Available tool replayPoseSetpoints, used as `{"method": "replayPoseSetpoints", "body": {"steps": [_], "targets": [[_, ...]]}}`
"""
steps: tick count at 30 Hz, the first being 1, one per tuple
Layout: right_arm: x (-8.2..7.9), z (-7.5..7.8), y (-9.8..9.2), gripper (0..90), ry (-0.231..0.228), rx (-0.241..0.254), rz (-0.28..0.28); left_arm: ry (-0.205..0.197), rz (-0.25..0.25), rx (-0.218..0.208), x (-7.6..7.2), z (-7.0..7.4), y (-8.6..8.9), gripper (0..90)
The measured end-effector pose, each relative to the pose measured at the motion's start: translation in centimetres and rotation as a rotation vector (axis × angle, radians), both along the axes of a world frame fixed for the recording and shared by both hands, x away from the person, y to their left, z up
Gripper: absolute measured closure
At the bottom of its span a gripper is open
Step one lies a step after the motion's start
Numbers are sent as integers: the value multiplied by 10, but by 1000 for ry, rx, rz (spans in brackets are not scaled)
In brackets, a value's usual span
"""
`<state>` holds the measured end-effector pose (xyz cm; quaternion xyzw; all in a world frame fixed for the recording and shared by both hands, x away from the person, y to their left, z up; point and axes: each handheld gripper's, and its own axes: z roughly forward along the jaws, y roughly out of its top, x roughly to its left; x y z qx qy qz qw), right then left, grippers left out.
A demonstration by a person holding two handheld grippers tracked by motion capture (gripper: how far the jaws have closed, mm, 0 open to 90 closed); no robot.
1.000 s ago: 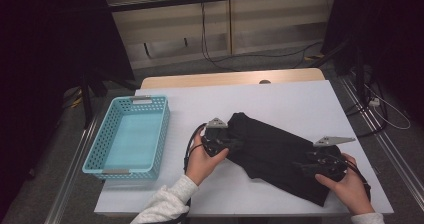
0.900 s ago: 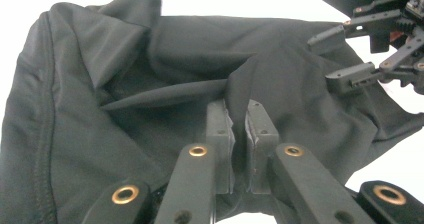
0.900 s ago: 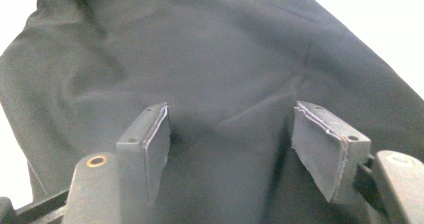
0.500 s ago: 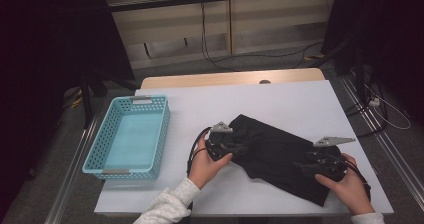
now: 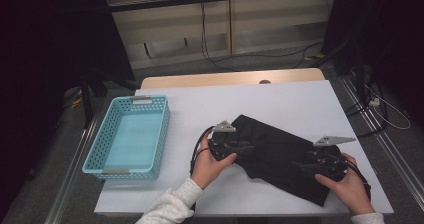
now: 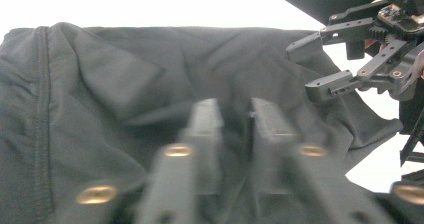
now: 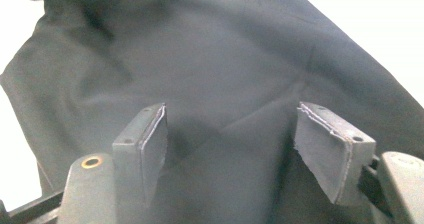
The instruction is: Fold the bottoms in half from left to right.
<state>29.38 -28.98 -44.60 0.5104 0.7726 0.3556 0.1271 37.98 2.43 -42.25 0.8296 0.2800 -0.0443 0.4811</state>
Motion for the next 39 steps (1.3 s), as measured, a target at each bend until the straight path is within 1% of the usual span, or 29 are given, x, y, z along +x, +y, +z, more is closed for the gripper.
{"method": "replayPoseSetpoints", "body": {"steps": [2,4,6,8,10,12,13,14,17,21,26,29,33,35,37,39], "targets": [[0,3,1,300,-13,6,-1,-8,14,0,1,3,3,572],[0,5,2,300,-26,9,-1,-16,35,-5,4,7,9,513],[2,7,5,300,-35,11,4,-35,52,-1,6,10,15,445],[4,9,8,300,-44,9,9,-43,83,-3,8,11,21,402],[8,10,15,300,-52,11,18,-60,104,17,9,11,28,369],[12,12,20,300,-58,13,29,-64,119,31,10,10,33,340],[14,12,23,300,-60,14,34,-71,125,51,10,9,36,316],[16,13,27,300,-65,16,42,-74,130,58,10,8,37,299],[21,14,37,300,-72,18,68,-70,151,86,11,4,45,267],[27,14,50,300,-71,17,102,-61,185,102,12,1,57,240],[33,13,66,311,-68,12,145,-60,213,117,11,-2,69,225],[34,12,79,335,-73,1,181,-57,230,124,10,-4,73,222],[34,10,98,379,-69,-9,242,-54,238,131,10,-5,78,217],[33,9,103,389,-63,-17,249,-50,248,130,10,-6,79,216],[33,9,108,398,-70,-9,265,-53,246,134,11,-6,80,215],[32,9,112,398,-74,-5,278,-48,249,133,11,-7,81,212]]}}
